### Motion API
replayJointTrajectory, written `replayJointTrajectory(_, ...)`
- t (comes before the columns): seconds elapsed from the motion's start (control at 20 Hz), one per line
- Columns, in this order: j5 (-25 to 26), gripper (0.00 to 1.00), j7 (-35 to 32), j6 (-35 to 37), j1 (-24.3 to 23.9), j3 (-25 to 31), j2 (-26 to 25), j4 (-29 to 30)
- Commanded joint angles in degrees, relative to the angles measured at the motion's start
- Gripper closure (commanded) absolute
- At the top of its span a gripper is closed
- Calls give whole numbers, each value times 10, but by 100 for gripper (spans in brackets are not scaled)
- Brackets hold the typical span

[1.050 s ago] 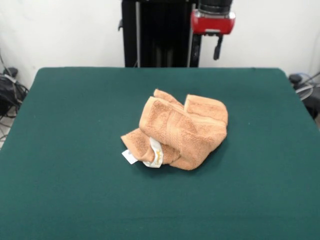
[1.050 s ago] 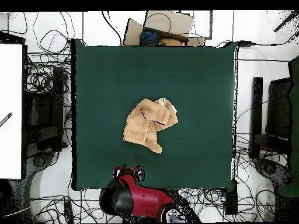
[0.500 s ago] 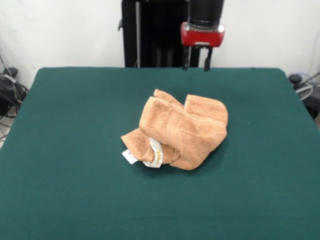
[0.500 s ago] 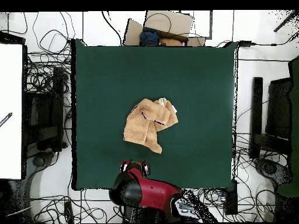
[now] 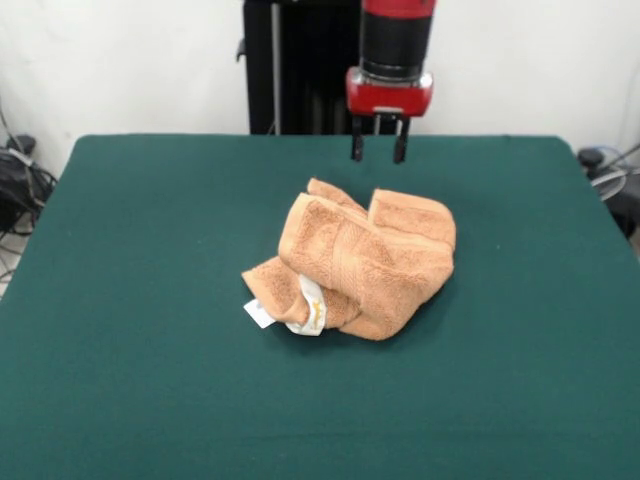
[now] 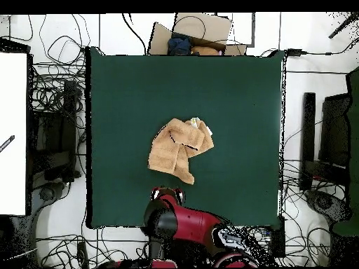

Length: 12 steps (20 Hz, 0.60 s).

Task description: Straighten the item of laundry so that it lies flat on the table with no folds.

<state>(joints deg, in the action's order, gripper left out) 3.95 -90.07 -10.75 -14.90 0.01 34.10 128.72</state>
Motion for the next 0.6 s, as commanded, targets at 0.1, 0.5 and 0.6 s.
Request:
replayJointTrajectory(0.1,26,0,-51,37,-17,49,-36,-94)
replayJointTrajectory(0.5,35,0,-46,65,-31,52,-41,-123)
replayJointTrajectory(0.6,35,0,-46,67,-33,51,-42,-125)
